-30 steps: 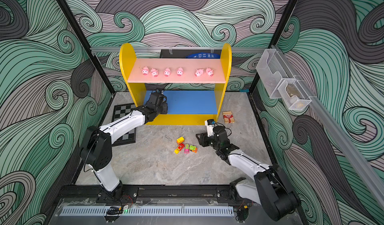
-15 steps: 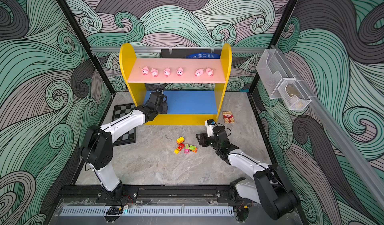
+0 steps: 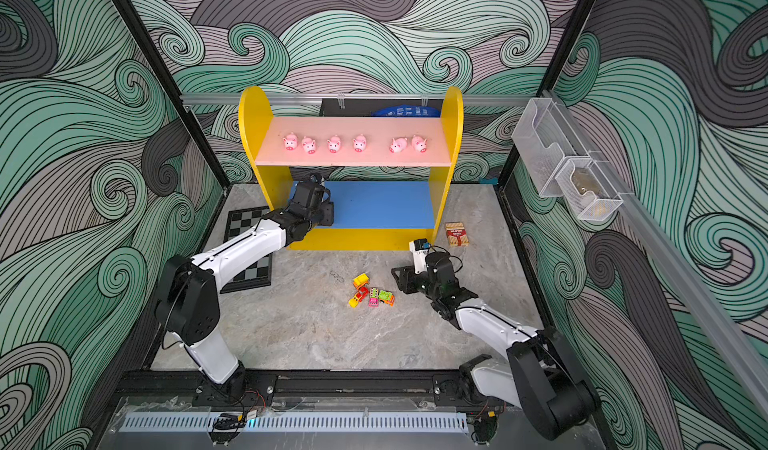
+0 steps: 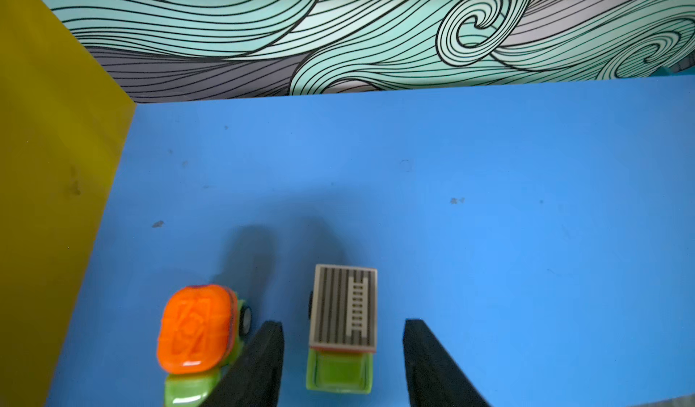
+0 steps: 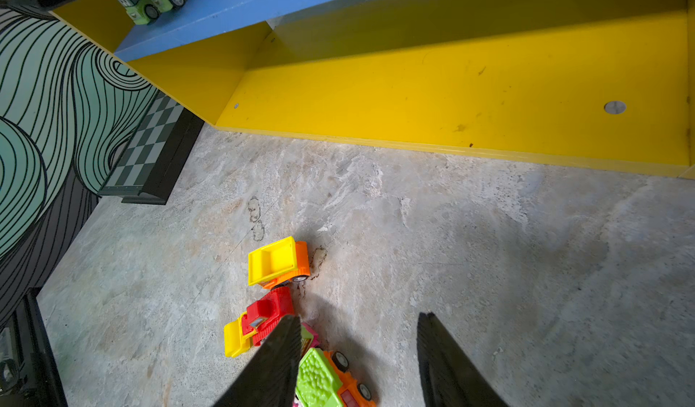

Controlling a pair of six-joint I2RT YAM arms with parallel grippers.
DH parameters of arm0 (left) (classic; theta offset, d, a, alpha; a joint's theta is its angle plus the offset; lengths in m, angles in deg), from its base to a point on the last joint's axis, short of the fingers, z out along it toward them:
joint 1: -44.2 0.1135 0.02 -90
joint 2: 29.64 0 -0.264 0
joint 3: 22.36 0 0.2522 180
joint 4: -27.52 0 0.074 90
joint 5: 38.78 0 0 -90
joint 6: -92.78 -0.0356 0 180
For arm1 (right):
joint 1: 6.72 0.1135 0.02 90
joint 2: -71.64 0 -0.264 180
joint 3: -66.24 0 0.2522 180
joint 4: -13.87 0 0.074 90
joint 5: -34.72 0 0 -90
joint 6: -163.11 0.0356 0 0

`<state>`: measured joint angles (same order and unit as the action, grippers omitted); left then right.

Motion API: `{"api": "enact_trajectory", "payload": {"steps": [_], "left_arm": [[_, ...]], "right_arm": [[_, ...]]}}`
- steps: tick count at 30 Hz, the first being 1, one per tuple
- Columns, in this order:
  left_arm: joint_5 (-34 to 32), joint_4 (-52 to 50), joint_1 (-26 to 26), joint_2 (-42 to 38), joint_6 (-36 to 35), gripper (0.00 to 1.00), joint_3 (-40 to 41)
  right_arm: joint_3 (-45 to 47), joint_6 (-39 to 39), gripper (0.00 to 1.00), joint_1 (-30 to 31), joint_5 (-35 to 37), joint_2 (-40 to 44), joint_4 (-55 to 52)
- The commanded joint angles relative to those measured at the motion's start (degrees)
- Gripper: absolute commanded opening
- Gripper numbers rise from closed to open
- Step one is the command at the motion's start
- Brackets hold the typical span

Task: Organize plastic toys on shelves
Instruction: Place the plastic toy on the shelf, then pick up the plastic toy at the center of the board.

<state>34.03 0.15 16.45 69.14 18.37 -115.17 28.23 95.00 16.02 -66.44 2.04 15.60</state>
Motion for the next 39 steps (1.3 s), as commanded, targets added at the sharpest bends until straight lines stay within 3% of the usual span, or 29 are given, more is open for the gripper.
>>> {"api": "enact_trajectory", "payload": {"steps": [1,7,12,18,22,31,39], "left_arm": [[2.0,-1.6,0.4,-4.0,-0.9,0.57,-0.6],[7.4,-6.3,0.3,-9.2,0.3,0.57,3.4],[12.5,-6.1,0.0,-16.0,1.5,0.56,13.5],[26.5,3.1,-0.6,-22.9,0.7,0.56,27.0],[32.6,8.7,-0.9,-21.1,4.1,0.54,31.9],[33.4,13.4,-3.0,-11.2,8.9,0.42,32.6],[33.3,17.0,-4.6,-4.5,11.3,0.40,31.6]], "right_arm": [[0.0,0.1,0.54,-0.4,-1.1,-0.4,1.3],[-0.2,-1.1,0.55,-0.3,-3.4,-1.5,1.2],[-0.9,-2.4,0.55,-0.1,-7.5,-4.5,1.1],[-3.2,-3.3,0.51,1.6,-9.3,-9.6,1.1],[-5.6,-3.2,0.46,3.6,-7.4,-12.7,0.7],[-11.6,-5.6,0.34,7.6,-3.5,-18.3,-4.3],[-15.9,-8.3,0.30,10.3,-3.3,-23.3,-7.9]]}}
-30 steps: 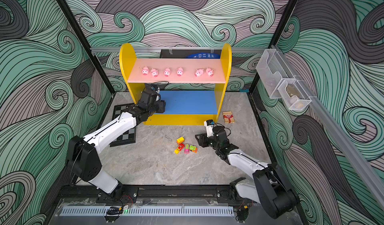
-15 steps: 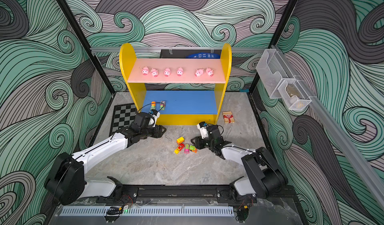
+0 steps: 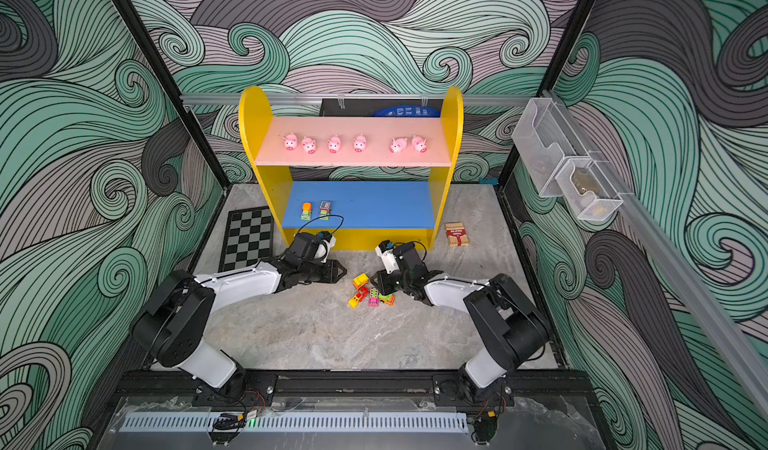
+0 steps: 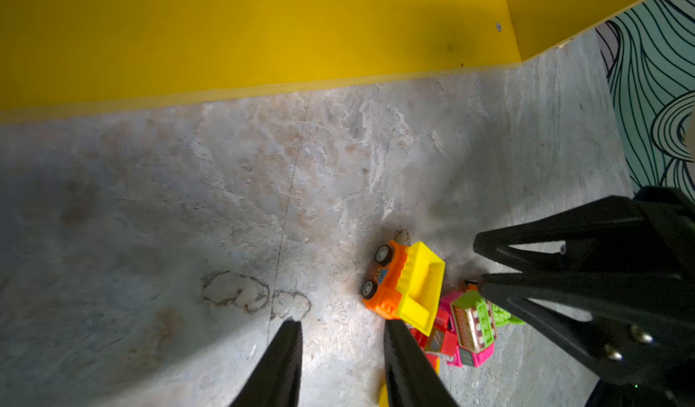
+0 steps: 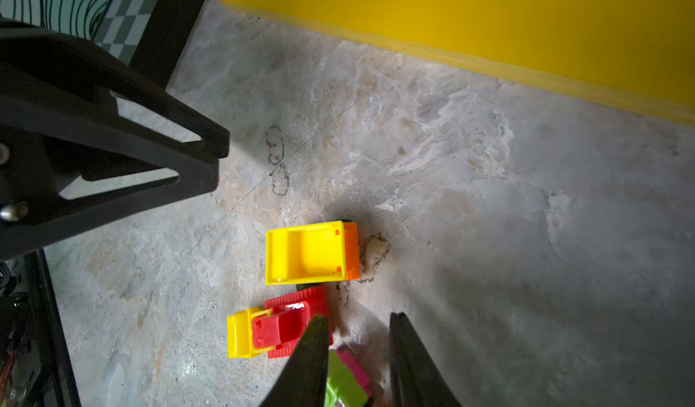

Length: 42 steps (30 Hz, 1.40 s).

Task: Organize plastic toys on shelves
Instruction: Pick up the plastic toy at the center of the board.

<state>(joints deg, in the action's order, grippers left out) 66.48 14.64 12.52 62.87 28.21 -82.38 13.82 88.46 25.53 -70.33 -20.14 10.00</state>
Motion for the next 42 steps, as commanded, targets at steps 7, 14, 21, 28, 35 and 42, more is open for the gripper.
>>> {"api": "enact_trajectory", "payload": {"steps": [7,14,21,28,35,42], "left_arm": [[-0.8,2.8,-1.5,6.3,2.3,0.33,-2.9],[-0.9,3.5,-2.0,8.3,1.8,0.30,-3.1],[-0.6,3.8,-2.2,9.5,0.8,0.29,-3.2],[-4.0,2.1,-2.2,6.5,0.8,0.27,-1.7],[-10.6,-0.8,-2.2,2.2,0.7,0.28,0.6],[-11.7,-3.2,-2.2,0.2,-0.7,0.30,0.5]], "right_arm": [[-4.0,-2.2,0.29,1.9,1.1,-4.3,-3.5],[-6.5,-1.6,0.28,2.5,2.3,-7.3,-3.5],[-8.8,-1.6,0.28,3.3,2.8,-10.1,-3.5],[-10.6,-1.6,0.28,4.3,2.2,-11.8,-3.5],[-12.3,-0.9,0.29,5.1,1.1,-13.2,-3.5],[-12.1,0.5,0.30,5.1,3.4,-12.0,-3.5]]}}
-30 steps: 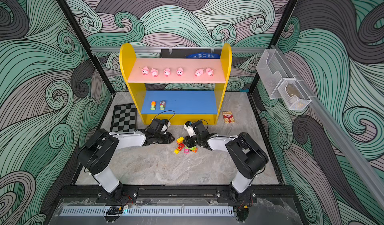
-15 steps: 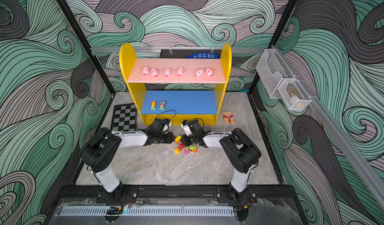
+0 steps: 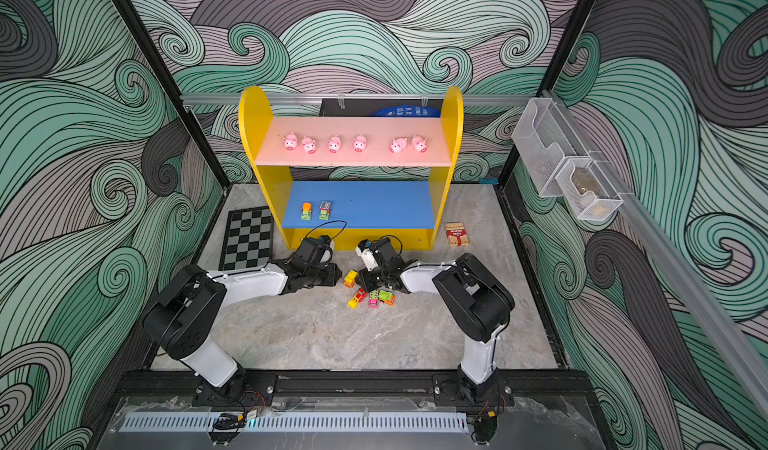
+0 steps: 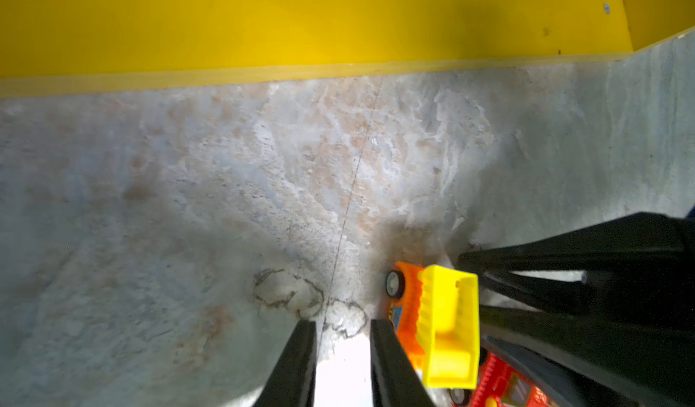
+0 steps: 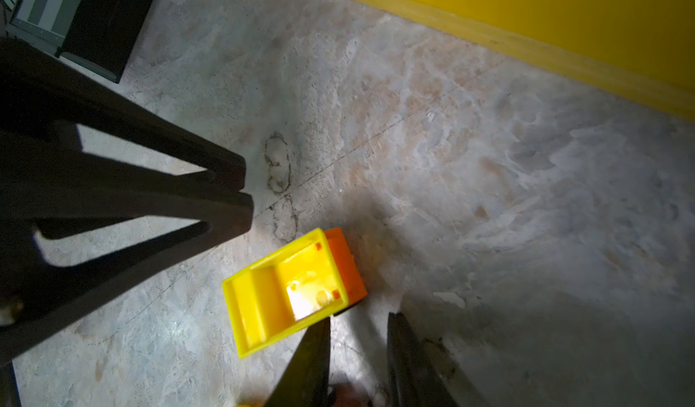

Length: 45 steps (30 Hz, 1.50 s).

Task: Organize plastic toys on shelves
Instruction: Pick up the plastic toy at the center of the board.

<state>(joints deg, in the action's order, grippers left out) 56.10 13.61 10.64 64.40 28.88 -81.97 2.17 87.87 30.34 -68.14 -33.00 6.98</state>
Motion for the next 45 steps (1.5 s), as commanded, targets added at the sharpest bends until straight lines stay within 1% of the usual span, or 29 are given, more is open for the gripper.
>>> {"api": "enact_trajectory", "payload": {"steps": [1,3,6,9,12,17,22,26,33,38,40,45], "left_arm": [[-1.2,-2.4,-0.4,-1.6,-1.3,0.30,0.2],[-1.2,-2.5,-0.4,-2.3,-1.0,0.30,0.7],[-0.3,-2.3,-0.4,-4.7,-1.2,0.34,1.7],[2.1,-0.8,-0.4,-7.5,-2.8,0.40,2.7],[3.9,0.3,-0.7,-8.2,-4.0,0.47,2.7],[4.5,0.8,-2.0,-4.8,-6.2,0.55,0.4],[3.2,-0.1,-4.1,-0.1,-8.5,0.58,-3.7],[1.0,-0.9,-5.4,2.4,-9.3,0.58,-5.8],[-4.4,-2.9,-6.4,5.8,-10.3,0.55,-8.2],[-5.3,-3.0,-7.2,6.8,-11.2,0.49,-8.6],[-5.7,-3.2,-7.3,7.3,-11.4,0.44,-8.8],[-6.3,-3.4,-7.7,7.9,-11.5,0.43,-8.6]], "right_arm": [[-0.2,1.3,0.30,0.2,1.6,1.3,-0.5],[0.3,1.7,0.29,0.1,2.1,2.2,-0.5],[1.5,2.0,0.28,-0.4,2.8,3.5,-0.5],[2.3,2.3,0.27,-1.1,2.0,4.7,-0.5],[2.6,2.3,0.27,-1.7,0.6,5.5,-0.5],[3.3,2.8,0.27,-2.7,1.2,6.7,-0.5],[4.3,3.3,0.27,-3.7,1.1,7.1,-0.5],[5.0,3.2,0.28,-4.2,1.0,7.4,-0.5],[5.6,3.1,0.28,-4.5,0.9,8.3,-0.5],[6.5,3.3,0.30,-5.4,1.2,9.5,-0.3],[7.1,3.4,0.30,-5.8,1.0,10.0,0.0],[8.6,3.6,0.30,-6.8,0.6,11.1,0.5]]}}
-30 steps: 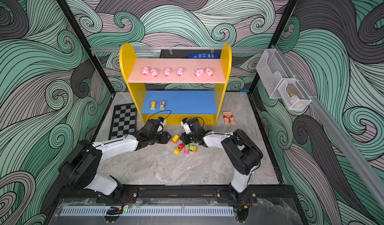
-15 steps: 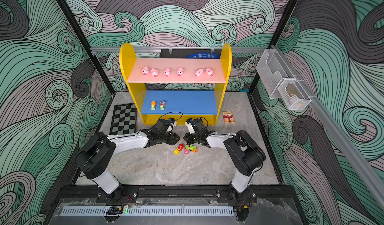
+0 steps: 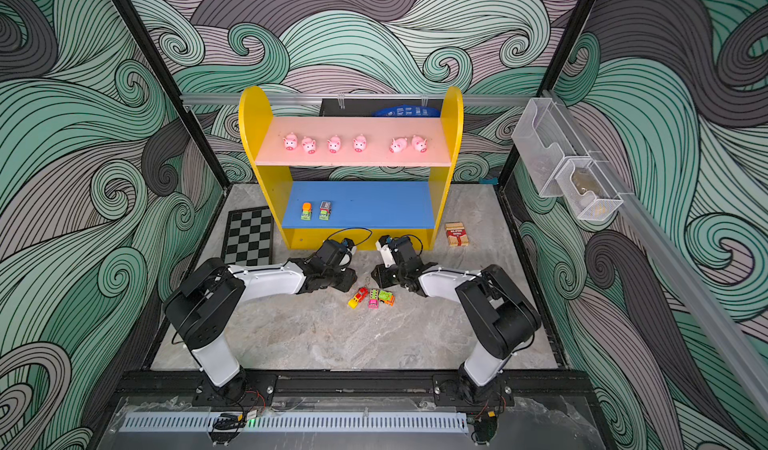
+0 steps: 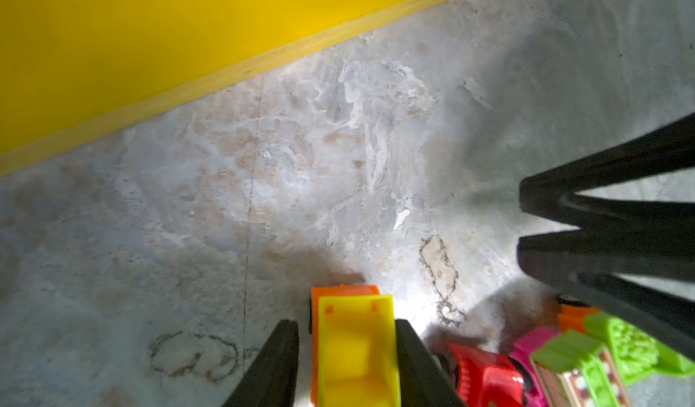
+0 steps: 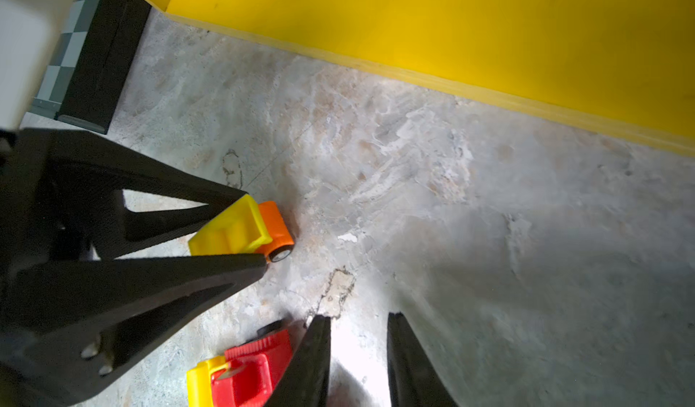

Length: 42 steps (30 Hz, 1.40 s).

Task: Organize plastic toys on shelves
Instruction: Pick up the plastic toy at the center of the board, then place the plastic toy on the shelf.

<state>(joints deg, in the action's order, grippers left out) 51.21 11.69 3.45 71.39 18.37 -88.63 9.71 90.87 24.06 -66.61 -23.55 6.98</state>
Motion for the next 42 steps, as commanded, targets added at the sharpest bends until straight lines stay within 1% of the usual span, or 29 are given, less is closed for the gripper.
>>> {"api": "enact_trajectory", "payload": {"steps": [1,3,7,9,11,14,19,23,29,34,38,42], "left_arm": [[-1.8,-1.5,-0.5,1.0,-1.0,0.43,-1.8],[-2.7,-1.8,-0.6,0.9,-0.9,0.42,-1.6],[-3.3,-2.0,-0.6,0.2,-0.7,0.34,-0.7],[-3.3,-1.8,-0.8,-0.4,-0.6,0.33,0.0],[-3.3,-1.8,-0.7,-1.0,-0.5,0.26,0.4],[-3.2,-2.6,-0.7,-2.4,-0.2,0.22,0.3],[-2.5,-3.2,-0.8,-8.4,0.1,0.21,1.2],[-2.3,-5.1,-0.7,-13.0,0.3,0.21,0.4],[-4.5,-10.3,-0.6,-16.9,1.3,0.21,-4.5],[-7.5,-13.2,-0.6,-17.8,0.6,0.21,-10.3],[-10.8,-12.2,0.1,-17.1,-0.1,0.21,-14.0],[-12.2,-13.3,1.5,-13.3,-0.1,0.21,-19.4]], "right_arm": [[1.2,0.6,0.30,-0.6,-0.9,1.7,0.6],[1.5,0.6,0.30,-0.8,-1.0,1.9,0.7],[1.8,0.6,0.30,-1.0,-1.1,2.1,0.8],[1.8,0.7,0.30,-1.2,-1.2,2.3,0.8],[2.0,0.9,0.30,-1.4,-1.2,2.7,0.9],[3.0,1.5,0.30,-1.9,-1.6,4.4,1.8],[7.6,3.3,0.31,-4.2,-4.1,8.8,6.4],[11.1,4.1,0.31,-5.5,-4.1,12.4,9.4],[15.6,4.8,0.32,-7.1,-4.3,17.1,12.5],[18.4,4.5,0.33,-7.9,-4.2,21.1,13.7],[19.5,4.1,0.33,-8.1,-4.4,22.9,13.9],[20.1,4.1,0.34,-8.2,-4.9,23.7,14.0]]}}
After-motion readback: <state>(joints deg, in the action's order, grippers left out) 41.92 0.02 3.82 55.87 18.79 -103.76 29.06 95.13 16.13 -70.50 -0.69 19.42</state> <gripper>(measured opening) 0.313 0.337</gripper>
